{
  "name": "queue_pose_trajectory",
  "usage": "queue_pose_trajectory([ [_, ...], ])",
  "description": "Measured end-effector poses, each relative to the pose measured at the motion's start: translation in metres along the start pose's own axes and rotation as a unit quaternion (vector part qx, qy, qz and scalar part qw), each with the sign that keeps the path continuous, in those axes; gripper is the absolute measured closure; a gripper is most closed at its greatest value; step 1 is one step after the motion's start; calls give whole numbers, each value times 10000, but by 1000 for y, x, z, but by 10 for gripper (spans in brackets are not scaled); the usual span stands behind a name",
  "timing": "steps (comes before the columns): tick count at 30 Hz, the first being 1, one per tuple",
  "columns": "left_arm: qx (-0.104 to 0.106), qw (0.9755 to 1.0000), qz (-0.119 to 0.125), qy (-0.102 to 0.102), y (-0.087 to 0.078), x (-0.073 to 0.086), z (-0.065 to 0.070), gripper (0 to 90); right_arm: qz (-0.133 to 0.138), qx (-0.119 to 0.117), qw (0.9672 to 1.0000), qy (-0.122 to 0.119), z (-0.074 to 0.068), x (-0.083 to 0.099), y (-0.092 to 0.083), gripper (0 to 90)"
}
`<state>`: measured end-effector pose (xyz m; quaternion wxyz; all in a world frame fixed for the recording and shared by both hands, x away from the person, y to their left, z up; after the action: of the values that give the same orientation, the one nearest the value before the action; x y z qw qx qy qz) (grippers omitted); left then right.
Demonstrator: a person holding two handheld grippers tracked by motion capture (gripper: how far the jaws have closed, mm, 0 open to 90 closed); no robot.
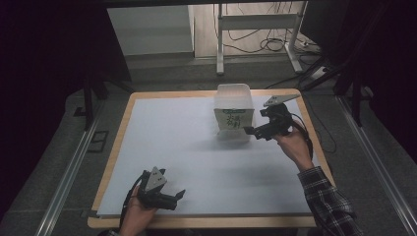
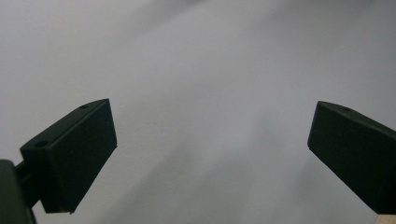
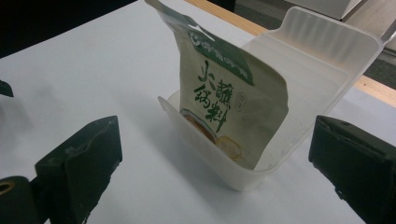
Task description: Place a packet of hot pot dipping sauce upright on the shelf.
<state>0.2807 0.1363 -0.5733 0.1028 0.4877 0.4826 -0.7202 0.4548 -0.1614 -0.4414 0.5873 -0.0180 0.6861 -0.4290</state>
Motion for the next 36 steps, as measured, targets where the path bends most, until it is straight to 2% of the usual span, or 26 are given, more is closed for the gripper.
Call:
queue_pose_trajectory([
  [21, -2, 10000, -15, 8, 0, 0, 1, 13, 62, 33, 10000, -52, -15, 23, -8, 26],
  [36, -5, 10000, -11, 17, 0, 0, 1, 12, 40, 23, 9999, 123, -21, 45, -17, 23],
])
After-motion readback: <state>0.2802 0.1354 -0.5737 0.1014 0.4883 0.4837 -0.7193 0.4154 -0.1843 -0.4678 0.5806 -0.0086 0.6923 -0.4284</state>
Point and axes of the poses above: each handheld gripper's, and its own axes: y roughly forward along the jaws, x roughly out of its underside, z roughly to its right, the point moved 7 cm from there along y, roughly forward along the jaws, and after that the axes turned 6 degrees about -y, right-handed, at the moved point
